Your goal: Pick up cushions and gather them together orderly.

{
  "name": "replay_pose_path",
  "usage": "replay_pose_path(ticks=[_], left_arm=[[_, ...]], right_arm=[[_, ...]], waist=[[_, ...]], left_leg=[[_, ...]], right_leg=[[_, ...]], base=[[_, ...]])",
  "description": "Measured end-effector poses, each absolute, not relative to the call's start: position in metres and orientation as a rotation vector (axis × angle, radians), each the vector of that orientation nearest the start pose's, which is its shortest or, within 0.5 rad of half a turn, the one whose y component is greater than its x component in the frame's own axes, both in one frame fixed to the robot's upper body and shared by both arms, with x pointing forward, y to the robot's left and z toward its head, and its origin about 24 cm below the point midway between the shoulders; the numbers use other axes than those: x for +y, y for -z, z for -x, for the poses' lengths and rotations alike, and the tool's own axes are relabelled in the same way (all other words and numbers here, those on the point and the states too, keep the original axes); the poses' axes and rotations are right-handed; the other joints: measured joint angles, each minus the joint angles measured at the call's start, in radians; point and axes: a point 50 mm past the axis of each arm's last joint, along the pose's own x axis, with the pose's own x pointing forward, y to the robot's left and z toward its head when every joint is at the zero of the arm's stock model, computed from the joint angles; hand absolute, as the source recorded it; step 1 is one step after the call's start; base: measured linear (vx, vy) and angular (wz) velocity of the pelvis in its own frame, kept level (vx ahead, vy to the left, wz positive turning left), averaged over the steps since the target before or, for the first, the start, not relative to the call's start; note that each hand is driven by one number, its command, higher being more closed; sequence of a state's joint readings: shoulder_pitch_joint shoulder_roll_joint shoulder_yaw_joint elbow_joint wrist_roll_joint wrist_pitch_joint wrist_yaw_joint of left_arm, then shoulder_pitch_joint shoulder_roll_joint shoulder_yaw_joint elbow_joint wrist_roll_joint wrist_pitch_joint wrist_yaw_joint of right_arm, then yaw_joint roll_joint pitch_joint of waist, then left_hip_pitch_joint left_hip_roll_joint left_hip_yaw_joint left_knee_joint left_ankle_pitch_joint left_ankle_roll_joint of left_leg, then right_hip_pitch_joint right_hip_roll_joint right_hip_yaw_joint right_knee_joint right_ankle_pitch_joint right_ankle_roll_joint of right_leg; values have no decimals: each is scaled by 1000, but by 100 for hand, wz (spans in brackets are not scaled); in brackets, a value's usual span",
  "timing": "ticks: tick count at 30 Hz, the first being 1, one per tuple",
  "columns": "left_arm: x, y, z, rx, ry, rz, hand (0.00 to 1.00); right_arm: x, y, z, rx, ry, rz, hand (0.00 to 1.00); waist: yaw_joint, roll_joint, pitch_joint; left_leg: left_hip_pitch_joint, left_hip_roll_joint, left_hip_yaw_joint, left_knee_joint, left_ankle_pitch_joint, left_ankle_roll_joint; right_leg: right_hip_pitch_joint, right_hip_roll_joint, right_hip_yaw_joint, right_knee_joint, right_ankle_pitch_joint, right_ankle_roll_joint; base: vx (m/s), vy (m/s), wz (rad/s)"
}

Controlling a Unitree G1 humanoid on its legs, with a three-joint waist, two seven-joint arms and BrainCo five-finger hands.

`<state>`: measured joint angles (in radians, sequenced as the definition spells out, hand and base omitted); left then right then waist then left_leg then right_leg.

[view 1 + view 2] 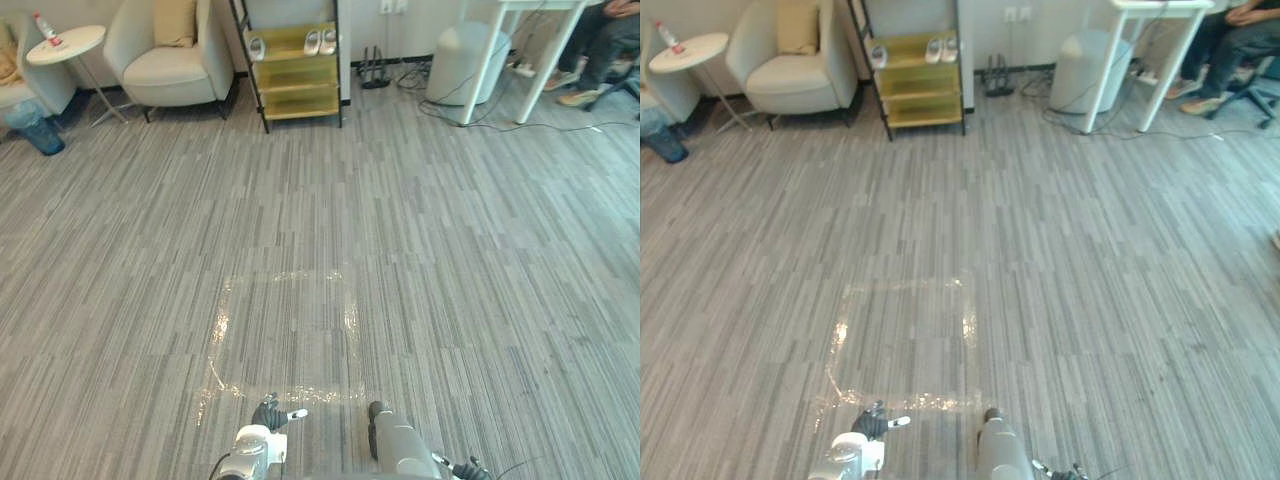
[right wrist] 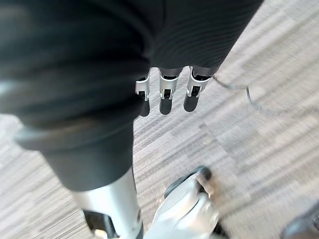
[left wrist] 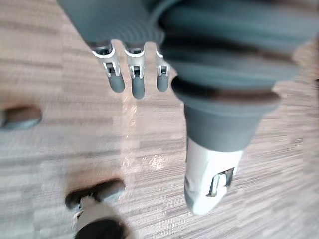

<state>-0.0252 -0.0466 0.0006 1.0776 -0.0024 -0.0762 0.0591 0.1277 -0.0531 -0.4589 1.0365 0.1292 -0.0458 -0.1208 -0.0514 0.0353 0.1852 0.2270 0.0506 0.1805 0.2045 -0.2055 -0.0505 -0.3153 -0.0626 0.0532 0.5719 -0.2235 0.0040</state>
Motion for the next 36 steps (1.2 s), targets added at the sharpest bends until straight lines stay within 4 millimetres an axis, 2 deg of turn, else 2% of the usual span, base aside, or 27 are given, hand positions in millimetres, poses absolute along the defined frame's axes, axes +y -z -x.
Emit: replay_pose_path(ticks=[1,2,4,5,7,9,10,11,12,15,16,17,18,20,22,23,25,26,28,30,31,32,33,34,36], left_arm=[[133,151,-140,966,-40,24,0],[136,149,-145,944,-62,36,0],[141,144,-151,903,-99,53,0],[142,144,-149,901,-101,52,0],[141,144,-148,894,-96,49,0],[141,142,-150,886,-92,46,0],[141,142,-151,885,-91,44,0],[141,142,-151,883,-92,43,0],[142,142,-152,884,-98,39,0],[143,142,-153,887,-115,30,0],[144,143,-153,890,-120,23,0],[150,143,-152,895,-131,5,0],[155,145,-149,912,-138,-10,0],[157,147,-146,930,-138,-23,0],[161,148,-145,940,-136,-42,0],[166,150,-142,952,-140,-59,0],[169,151,-138,962,-134,-78,0],[170,151,-137,965,-135,-86,0],[172,151,-137,969,-147,-96,0],[170,151,-139,965,-146,-94,0],[170,150,-140,962,-146,-94,0],[174,150,-139,964,-151,-101,0],[167,152,-137,976,-144,-86,0],[165,152,-137,968,-143,-76,0],[161,151,-140,962,-159,-44,0]], right_arm=[[-233,160,-60,1075,680,-224,0],[-230,160,-58,1075,680,-231,0],[-229,158,-58,1061,668,-223,0],[-232,157,-59,1048,665,-211,0],[-236,155,-62,1032,668,-202,0],[-235,155,-63,1032,669,-204,0],[-235,155,-64,1031,667,-200,0],[-236,154,-66,1028,664,-189,0],[-237,154,-70,1028,652,-159,0],[-239,153,-77,1029,631,-101,0],[-239,153,-78,1039,611,-67,0],[-239,153,-79,1050,591,-40,0],[-237,153,-82,1045,565,-18,0],[-236,153,-84,1047,534,12,0],[-234,153,-88,1044,505,38,0],[-232,152,-93,1034,482,50,0],[-231,149,-104,1006,421,109,0],[-233,147,-107,993,404,130,0],[-235,144,-114,971,375,172,0],[-237,141,-118,950,376,185,0],[-236,141,-119,942,377,187,0],[-234,142,-117,946,378,180,0],[-235,142,-116,951,384,184,0],[-236,142,-115,949,388,188,0],[-235,143,-109,964,397,182,0]], waist=[[-5,3,3],[-2,6,5],[9,1,10],[15,-3,8],[23,-7,6],[39,-10,5],[43,-10,5],[46,-10,5],[47,-8,5],[56,5,5],[65,-1,4],[70,-21,-14],[57,-40,-43],[61,-46,-62],[59,-48,-57],[64,-46,-53],[54,-14,-32],[52,1,-27],[48,9,-16],[33,16,-1],[25,11,7],[18,-10,22],[14,3,29],[22,9,23],[12,-5,37]], left_leg=[[-60,39,3,170,1,-8],[-142,88,12,375,25,-37],[-255,189,98,660,38,-23],[-286,215,150,700,40,-17],[-339,220,226,629,37,-11],[-372,182,275,424,29,0],[-379,146,270,296,36,-10],[-384,103,249,162,57,-26],[-399,54,200,18,104,-37],[-439,31,135,-59,151,-45],[-439,22,120,-35,219,-28],[-440,-16,121,7,244,12],[-453,-50,129,32,203,40],[-465,-89,132,65,160,78],[-399,-131,112,8,134,91],[-340,-148,103,-36,132,94],[-203,-146,75,-114,124,91],[-154,-137,62,-138,118,93],[-99,-124,51,-155,112,96],[-79,-102,28,-155,109,93],[-71,-92,15,-152,95,71],[-58,-94,7,-148,67,28],[-47,-69,1,-150,52,6],[-51,-58,4,-142,53,3],[-71,-49,11,-36,40,-17]], right_leg=[[48,-5,-30,-14,-19,-13],[103,1,-62,-41,-34,-24],[204,9,-103,-85,-75,-34],[251,7,-107,-112,-89,-34],[315,-11,-126,-165,-94,-29],[356,-33,-132,-202,-100,-18],[373,-47,-133,-211,-105,-11],[393,-64,-133,-220,-118,1],[423,-81,-131,-237,-137,19],[501,-88,-130,-299,-170,71],[540,-102,-121,-325,-181,90],[571,-136,-87,-331,-184,100],[545,-172,-53,-295,-167,122],[469,-190,41,-151,-103,128],[361,-190,90,114,6,193],[307,-188,87,243,-4,207],[254,-171,-2,334,-88,146],[227,-154,-49,325,-123,113],[144,-127,-120,254,-158,69],[79,-100,-159,119,-148,57],[59,-82,-147,-7,-92,56],[55,-76,-124,-84,46,17],[64,-58,-135,-72,32,4],[58,-49,-135,-60,6,-7],[81,-65,-154,-26,-57,-13]], base=[[361,-295,69],[303,-258,68],[247,-195,42],[232,-141,20],[244,-71,16],[297,16,12],[346,60,6],[510,148,4],[457,164,2],[520,298,-11],[574,375,-32],[481,290,-19],[606,336,3],[638,373,38],[533,302,38],[464,213,12],[451,164,9],[351,56,20],[309,-42,31],[268,-128,44],[305,-209,57],[253,-194,49],[243,-219,23],[247,-238,12],[256,-279,29]])
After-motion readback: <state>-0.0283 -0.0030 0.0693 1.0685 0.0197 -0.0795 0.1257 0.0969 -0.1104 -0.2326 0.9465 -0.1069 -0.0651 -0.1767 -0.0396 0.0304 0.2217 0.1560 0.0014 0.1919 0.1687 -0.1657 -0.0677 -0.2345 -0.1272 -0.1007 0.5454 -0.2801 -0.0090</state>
